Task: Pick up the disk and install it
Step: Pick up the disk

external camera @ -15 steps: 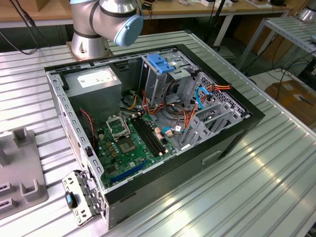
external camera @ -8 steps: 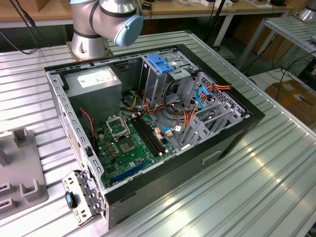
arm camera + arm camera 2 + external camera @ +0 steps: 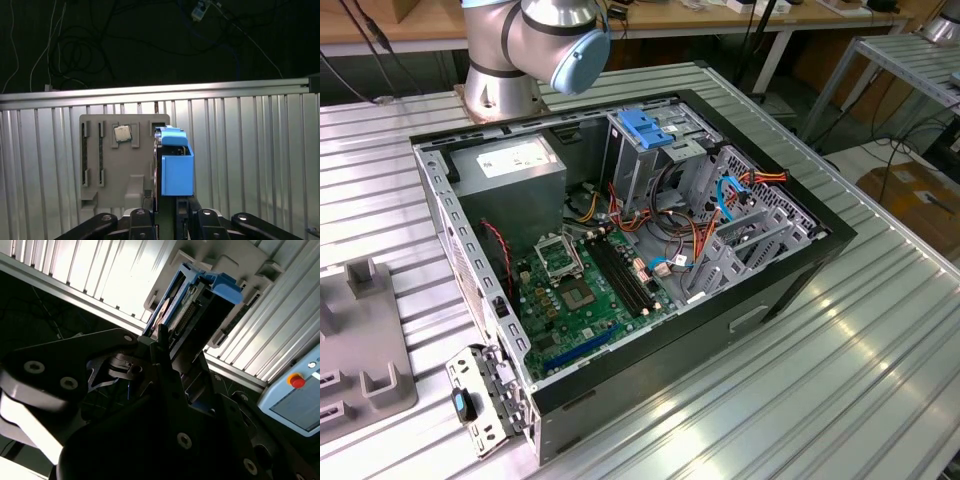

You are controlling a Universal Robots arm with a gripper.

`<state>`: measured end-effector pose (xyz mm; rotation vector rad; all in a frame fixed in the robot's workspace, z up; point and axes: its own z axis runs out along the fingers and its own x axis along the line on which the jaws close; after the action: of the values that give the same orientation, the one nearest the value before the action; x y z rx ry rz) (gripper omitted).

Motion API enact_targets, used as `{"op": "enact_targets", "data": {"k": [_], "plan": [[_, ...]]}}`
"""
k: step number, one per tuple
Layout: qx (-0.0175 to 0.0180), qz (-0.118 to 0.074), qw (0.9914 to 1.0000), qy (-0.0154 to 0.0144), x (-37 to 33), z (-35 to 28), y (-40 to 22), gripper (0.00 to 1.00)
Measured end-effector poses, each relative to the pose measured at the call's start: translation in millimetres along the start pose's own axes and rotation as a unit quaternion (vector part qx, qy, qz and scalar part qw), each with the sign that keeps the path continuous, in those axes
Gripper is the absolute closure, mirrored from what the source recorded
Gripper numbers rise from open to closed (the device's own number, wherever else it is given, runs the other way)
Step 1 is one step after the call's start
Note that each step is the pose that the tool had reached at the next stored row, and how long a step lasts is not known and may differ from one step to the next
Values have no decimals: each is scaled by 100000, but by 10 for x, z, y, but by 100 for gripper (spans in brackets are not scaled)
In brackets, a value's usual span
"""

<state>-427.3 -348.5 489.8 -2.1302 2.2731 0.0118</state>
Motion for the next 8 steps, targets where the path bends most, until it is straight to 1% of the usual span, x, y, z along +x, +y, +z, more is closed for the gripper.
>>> {"op": "enact_targets", "data": {"k": [6, 8], "plan": [[5, 2, 100000, -3, 0, -1, 0, 65], [0, 1, 100000, 0, -1, -2, -8, 65]]}}
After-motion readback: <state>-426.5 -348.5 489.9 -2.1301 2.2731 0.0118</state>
